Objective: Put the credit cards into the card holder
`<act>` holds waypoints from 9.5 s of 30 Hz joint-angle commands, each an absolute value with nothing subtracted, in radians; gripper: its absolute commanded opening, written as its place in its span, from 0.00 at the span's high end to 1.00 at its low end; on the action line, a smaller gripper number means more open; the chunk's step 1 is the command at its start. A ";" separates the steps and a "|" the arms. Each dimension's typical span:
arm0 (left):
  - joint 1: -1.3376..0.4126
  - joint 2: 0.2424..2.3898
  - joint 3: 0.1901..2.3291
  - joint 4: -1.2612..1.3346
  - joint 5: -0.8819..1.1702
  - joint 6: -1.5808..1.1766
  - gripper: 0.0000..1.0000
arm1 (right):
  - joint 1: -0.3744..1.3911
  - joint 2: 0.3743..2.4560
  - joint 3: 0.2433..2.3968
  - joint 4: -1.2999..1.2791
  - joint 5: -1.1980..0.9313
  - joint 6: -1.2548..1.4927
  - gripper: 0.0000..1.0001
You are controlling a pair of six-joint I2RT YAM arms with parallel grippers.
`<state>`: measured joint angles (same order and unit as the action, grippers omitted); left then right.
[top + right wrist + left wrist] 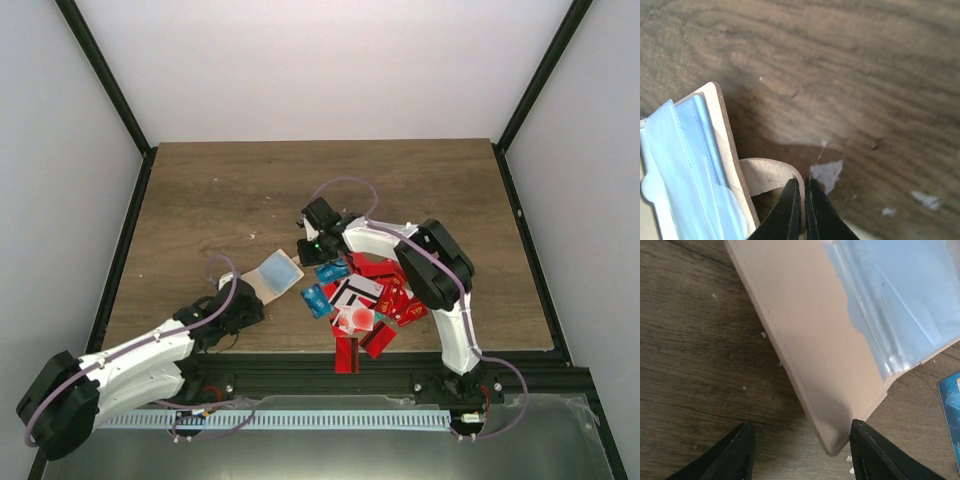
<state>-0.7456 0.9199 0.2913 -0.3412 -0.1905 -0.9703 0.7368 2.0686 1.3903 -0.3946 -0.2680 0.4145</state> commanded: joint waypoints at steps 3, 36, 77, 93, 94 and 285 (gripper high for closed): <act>-0.727 0.978 0.286 -0.261 -0.211 -0.942 0.46 | 0.721 2.135 1.506 -0.471 -0.247 0.330 0.97; -0.844 0.825 0.254 -0.037 0.257 -0.787 0.50 | 0.777 1.194 0.737 -0.542 -0.396 0.802 0.26; -1.218 1.409 0.289 0.497 0.333 -0.978 0.50 | 0.874 1.112 0.406 -0.428 -0.551 0.886 0.59; -1.223 1.613 0.345 0.606 0.329 -1.022 0.51 | 0.875 1.105 0.356 -0.380 -0.571 0.893 0.73; -1.222 1.624 0.351 0.614 0.330 -1.022 0.52 | 0.874 1.105 0.353 -0.378 -0.573 0.892 0.73; -0.173 1.272 0.329 0.061 0.634 -0.761 0.96 | 0.750 2.089 1.329 -0.358 -0.247 0.457 0.99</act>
<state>-0.1806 1.2396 0.3180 0.0097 0.6342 -0.7773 0.7559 2.0377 1.3144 -0.3202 -0.2611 0.4789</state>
